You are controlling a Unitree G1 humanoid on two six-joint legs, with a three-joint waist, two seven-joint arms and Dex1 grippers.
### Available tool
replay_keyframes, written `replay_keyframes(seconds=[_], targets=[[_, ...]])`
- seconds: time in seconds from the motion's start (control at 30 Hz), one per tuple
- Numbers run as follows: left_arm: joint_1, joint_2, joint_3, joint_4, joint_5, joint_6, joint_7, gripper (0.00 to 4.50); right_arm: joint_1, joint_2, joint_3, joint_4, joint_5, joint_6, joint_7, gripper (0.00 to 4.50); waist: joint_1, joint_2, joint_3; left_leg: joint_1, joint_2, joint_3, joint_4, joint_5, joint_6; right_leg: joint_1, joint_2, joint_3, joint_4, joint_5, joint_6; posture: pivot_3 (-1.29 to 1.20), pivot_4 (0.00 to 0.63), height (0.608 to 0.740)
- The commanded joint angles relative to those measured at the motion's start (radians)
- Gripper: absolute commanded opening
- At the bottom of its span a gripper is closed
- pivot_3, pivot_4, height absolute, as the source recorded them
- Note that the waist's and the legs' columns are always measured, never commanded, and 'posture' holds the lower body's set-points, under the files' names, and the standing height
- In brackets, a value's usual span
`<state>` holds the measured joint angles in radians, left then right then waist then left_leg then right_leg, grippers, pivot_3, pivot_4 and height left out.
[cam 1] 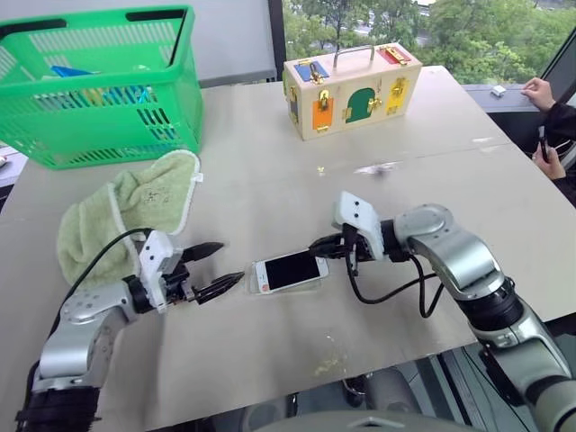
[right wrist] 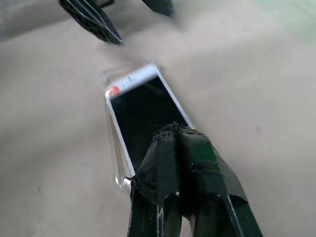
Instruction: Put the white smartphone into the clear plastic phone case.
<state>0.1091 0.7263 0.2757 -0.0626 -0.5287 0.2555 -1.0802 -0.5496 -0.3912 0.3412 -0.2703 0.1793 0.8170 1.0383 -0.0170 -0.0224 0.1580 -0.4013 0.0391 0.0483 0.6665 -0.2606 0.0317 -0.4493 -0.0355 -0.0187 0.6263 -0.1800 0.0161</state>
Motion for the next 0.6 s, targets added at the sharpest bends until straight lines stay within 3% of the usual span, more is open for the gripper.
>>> replay_keyframes(seconds=[0.03,0.23,0.27,0.6], targets=[[0.039,0.019,0.064,-0.033,-0.029,0.006,-0.005,3.22,0.027,-0.013,-0.039,-0.084,0.039,-0.034,-0.032,0.0,0.0,0.0,0.0,0.0,0.0,0.0,0.0,0.0,0.0,0.0,0.0,0.0,0.0,0.0,0.0,0.0,0.15,0.74],[0.103,0.031,0.048,0.004,0.021,-0.042,-0.043,0.25,0.113,-0.066,-0.004,-0.116,0.01,-0.082,-0.091,0.0,0.004,0.0,0.0,0.0,0.0,0.0,0.0,0.0,0.0,0.0,0.0,0.0,0.0,0.0,0.0,0.0,0.15,0.74],[0.104,0.029,0.041,0.009,0.028,-0.05,-0.045,0.02,0.124,-0.075,0.008,-0.113,-0.006,-0.095,-0.105,0.0,0.006,0.0,0.001,0.0,0.0,0.0,0.001,0.0,0.0,0.0,-0.001,0.0,0.0,0.0,0.0,0.0,0.15,0.74],[0.07,0.004,-0.079,-0.101,0.055,-0.01,-0.012,0.02,0.168,-0.147,-0.028,-0.177,0.034,-0.054,-0.14,0.0,0.005,-0.001,0.001,0.0,0.0,0.0,0.001,0.0,0.0,0.0,-0.001,-0.001,0.0,0.0,0.0,0.0,0.15,0.74]])
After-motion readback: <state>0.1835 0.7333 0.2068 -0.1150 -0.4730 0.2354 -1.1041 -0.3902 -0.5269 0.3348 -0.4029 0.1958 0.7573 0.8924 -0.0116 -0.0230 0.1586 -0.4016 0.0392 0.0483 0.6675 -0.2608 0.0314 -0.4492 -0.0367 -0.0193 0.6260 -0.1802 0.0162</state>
